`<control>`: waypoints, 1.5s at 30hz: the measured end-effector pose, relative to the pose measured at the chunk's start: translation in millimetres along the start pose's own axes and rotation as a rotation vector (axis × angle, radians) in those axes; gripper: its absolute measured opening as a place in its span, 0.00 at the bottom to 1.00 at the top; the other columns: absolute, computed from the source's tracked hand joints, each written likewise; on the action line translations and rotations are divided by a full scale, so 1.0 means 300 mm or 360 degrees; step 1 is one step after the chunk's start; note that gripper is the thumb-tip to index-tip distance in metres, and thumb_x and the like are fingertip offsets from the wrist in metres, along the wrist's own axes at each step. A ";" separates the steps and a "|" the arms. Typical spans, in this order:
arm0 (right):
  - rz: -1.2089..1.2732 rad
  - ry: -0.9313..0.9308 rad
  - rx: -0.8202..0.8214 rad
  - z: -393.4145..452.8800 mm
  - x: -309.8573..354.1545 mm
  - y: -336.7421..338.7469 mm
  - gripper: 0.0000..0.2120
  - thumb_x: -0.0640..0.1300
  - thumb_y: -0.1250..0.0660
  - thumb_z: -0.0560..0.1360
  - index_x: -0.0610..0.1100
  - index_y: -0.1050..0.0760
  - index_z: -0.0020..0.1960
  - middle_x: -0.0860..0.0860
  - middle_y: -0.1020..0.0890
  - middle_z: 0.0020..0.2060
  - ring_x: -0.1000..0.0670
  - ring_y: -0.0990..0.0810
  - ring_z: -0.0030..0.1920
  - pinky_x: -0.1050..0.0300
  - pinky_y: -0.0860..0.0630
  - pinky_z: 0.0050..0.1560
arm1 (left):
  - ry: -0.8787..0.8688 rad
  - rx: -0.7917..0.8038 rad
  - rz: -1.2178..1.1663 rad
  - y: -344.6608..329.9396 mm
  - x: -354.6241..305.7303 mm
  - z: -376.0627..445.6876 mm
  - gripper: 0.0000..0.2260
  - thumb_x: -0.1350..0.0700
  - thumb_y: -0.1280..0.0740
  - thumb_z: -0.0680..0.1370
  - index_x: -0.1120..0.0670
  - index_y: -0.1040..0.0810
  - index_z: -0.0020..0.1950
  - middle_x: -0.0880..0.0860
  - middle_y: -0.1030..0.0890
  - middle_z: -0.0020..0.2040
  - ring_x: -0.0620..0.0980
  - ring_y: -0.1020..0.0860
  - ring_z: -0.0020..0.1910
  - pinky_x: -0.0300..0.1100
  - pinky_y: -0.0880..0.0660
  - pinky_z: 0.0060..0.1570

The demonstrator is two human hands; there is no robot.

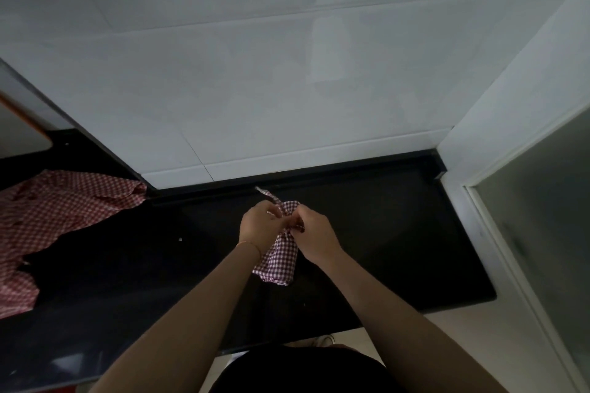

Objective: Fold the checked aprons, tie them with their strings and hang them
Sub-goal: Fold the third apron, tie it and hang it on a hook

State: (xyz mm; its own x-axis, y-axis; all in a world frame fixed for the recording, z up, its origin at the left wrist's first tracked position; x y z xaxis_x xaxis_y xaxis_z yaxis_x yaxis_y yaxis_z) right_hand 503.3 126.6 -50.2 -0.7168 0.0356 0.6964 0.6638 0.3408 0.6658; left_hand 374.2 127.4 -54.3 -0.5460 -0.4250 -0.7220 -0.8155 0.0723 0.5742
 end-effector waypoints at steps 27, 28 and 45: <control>-0.0837 0.0574 -0.0098 -0.025 0.061 -0.037 0.12 0.40 0.37 0.79 0.40 0.27 0.62 0.44 0.22 0.58 0.47 0.25 0.58 0.55 0.30 0.62 | -0.0246 0.0274 0.0572 -0.056 -0.039 0.000 0.05 0.56 0.32 0.78 0.55 0.18 0.53 0.50 0.18 0.49 0.46 0.21 0.49 0.42 0.23 0.56; -0.0838 0.0551 -0.0088 -0.022 0.058 -0.038 0.12 0.40 0.37 0.80 0.40 0.28 0.63 0.44 0.23 0.58 0.47 0.26 0.58 0.55 0.30 0.62 | -0.0286 0.0271 0.0616 -0.058 -0.043 -0.002 0.06 0.57 0.32 0.79 0.55 0.19 0.54 0.51 0.19 0.50 0.46 0.21 0.49 0.42 0.24 0.57; 0.0628 -0.0834 0.0388 0.014 -0.078 0.016 0.09 0.43 0.37 0.81 0.41 0.21 0.55 0.50 0.24 0.37 0.54 0.29 0.32 0.61 0.34 0.32 | -0.0593 0.0011 0.0535 -0.047 -0.038 -0.054 0.05 0.50 0.31 0.77 0.51 0.22 0.47 0.45 0.22 0.42 0.41 0.24 0.41 0.37 0.25 0.42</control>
State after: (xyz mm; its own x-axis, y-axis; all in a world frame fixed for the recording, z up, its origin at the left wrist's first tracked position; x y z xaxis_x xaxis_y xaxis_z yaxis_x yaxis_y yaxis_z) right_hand 522.4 131.3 -64.4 -0.4814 0.6275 0.6120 0.8727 0.4080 0.2682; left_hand 395.1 116.7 -48.0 -0.8092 -0.0264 -0.5869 -0.5832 0.1567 0.7971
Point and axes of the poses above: each hand's wrist, its own z-axis towards the middle knuckle, its own y-axis out of the back of the hand, x = y × z, the point moved 7 cm from there along z, towards the middle knuckle
